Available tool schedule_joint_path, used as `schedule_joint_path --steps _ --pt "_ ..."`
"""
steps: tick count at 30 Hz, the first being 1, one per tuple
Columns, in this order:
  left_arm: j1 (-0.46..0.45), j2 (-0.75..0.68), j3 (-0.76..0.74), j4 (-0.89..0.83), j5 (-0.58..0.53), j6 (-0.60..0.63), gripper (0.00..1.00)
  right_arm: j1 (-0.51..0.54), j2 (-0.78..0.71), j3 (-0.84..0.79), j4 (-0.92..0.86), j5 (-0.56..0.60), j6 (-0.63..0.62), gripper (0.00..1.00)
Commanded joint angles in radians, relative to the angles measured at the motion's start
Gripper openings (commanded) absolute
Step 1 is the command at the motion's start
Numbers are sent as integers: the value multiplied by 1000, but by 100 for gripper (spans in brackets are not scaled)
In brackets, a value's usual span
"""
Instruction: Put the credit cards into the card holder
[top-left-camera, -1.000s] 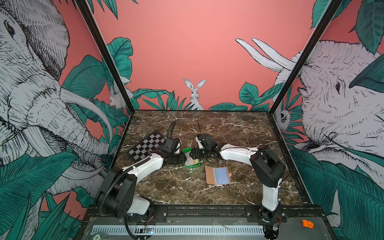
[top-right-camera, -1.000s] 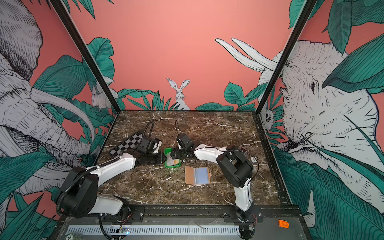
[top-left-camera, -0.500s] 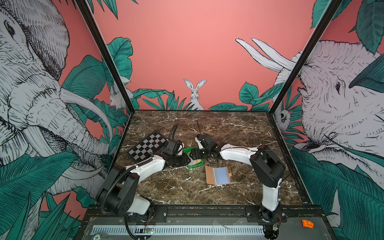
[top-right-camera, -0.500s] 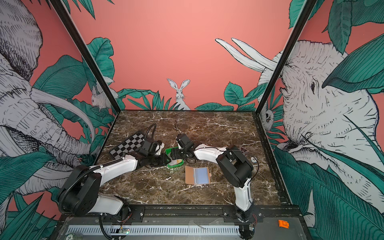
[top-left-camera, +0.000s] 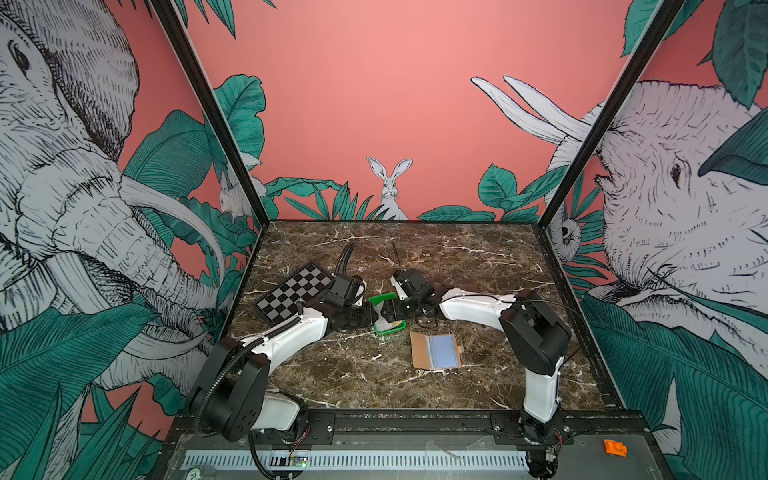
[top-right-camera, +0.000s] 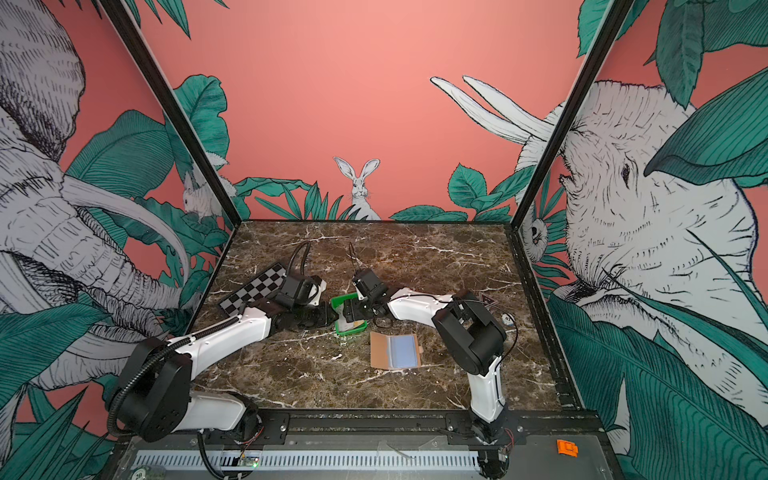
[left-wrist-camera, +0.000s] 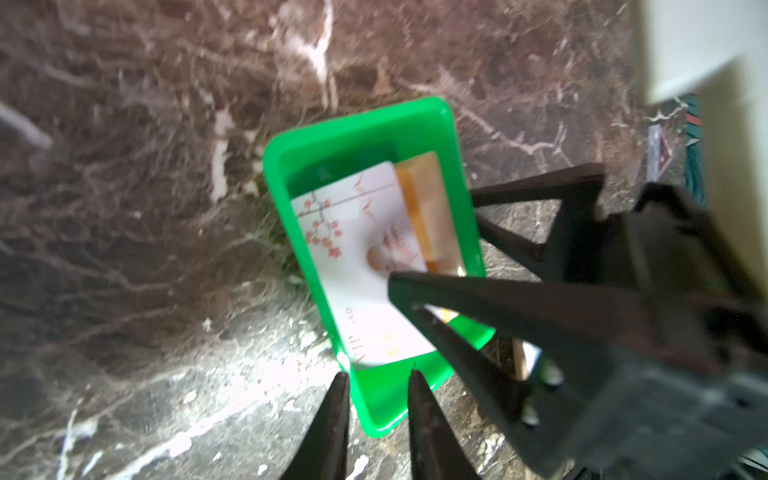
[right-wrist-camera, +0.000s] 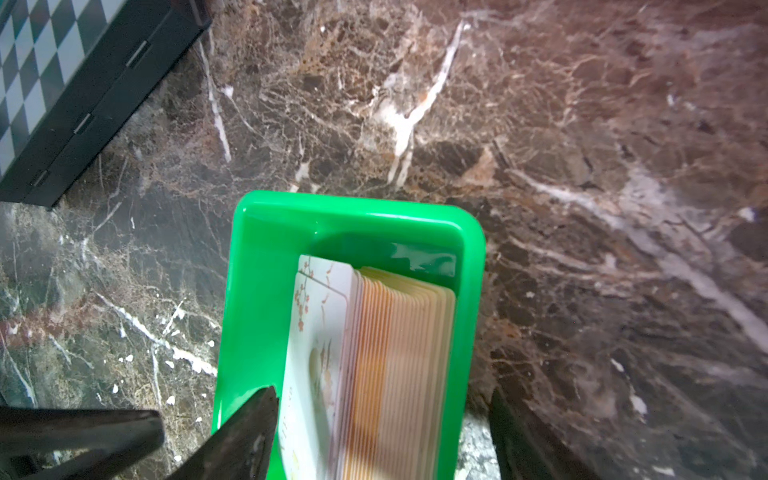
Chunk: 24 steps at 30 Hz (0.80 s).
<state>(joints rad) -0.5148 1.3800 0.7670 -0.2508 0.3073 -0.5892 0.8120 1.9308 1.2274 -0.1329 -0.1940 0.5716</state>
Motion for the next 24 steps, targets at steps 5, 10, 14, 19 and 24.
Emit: schedule_joint_path --steps 5,10,14,19,24 --pt "-2 78 73 -8 1 47 23 6 -1 -39 16 14 -12 79" --pt "-1 121 112 -15 -26 69 22 6 2 -45 18 13 -8 79" --pt "-1 151 139 -18 -31 78 21 5 1 -51 19 22 1 79" --pt "-2 189 147 -7 -28 84 21 4 -1 -51 14 38 5 79" --pt "-2 210 147 -4 -25 88 20 -3 -20 -68 12 60 6 78"
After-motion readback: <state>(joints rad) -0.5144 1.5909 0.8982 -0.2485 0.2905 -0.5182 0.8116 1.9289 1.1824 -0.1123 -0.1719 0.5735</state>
